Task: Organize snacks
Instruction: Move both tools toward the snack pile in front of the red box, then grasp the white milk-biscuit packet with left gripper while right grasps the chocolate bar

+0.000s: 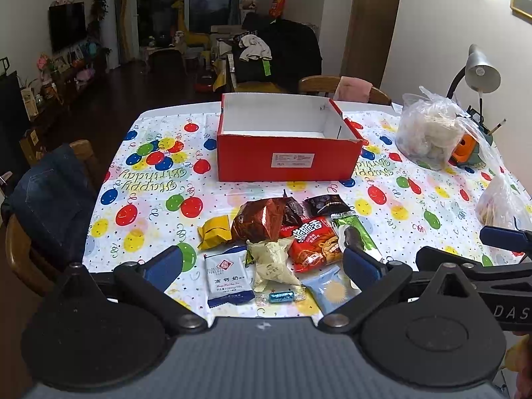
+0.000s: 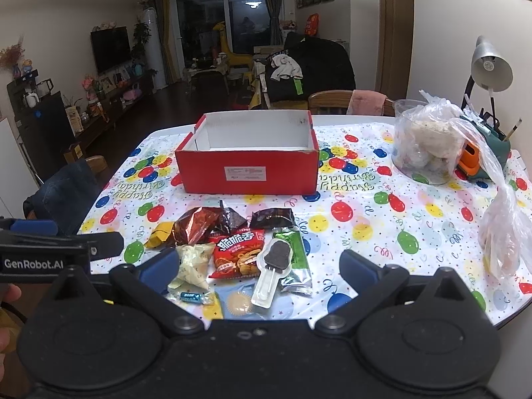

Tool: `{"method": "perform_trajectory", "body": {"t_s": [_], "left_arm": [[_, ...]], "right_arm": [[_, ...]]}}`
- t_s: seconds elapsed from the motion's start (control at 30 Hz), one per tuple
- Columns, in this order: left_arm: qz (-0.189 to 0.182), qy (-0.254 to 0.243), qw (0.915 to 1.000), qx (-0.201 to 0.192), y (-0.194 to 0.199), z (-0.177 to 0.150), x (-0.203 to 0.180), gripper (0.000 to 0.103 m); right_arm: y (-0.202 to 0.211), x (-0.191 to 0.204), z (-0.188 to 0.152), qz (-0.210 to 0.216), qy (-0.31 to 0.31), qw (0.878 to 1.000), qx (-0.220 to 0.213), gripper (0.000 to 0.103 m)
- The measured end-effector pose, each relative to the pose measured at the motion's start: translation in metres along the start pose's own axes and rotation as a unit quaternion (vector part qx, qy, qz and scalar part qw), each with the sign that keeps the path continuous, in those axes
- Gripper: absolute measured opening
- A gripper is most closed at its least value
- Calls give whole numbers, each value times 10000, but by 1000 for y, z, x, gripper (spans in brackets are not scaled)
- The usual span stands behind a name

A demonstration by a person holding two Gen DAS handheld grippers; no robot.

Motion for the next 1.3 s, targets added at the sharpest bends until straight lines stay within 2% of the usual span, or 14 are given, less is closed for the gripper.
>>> {"method": "perform_trajectory", "body": {"t_s": [0.63, 1.07, 1.3], "left_arm": [[-9, 8, 10000, 31, -2, 1, 0, 103], [-61, 116, 9996, 255, -17, 1, 7, 103], [272, 14, 9990, 356, -42, -2, 21, 103]], "right_arm": [[0, 4, 1, -33, 39, 10000, -8, 103], [-14, 12, 2, 2, 336, 9993, 172, 101], [-35, 4, -9, 0, 468, 9981, 408, 101]]}}
Point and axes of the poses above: each gripper's, at about its wrist camera, not at the fingertips, and y roughly against the way its jaws point, x to its left, z to its top, the point moved 10 cm from there along -y, roughly the way its jaws point, and after that the axes turned 7 degrees about z, right-handed, at the moved point
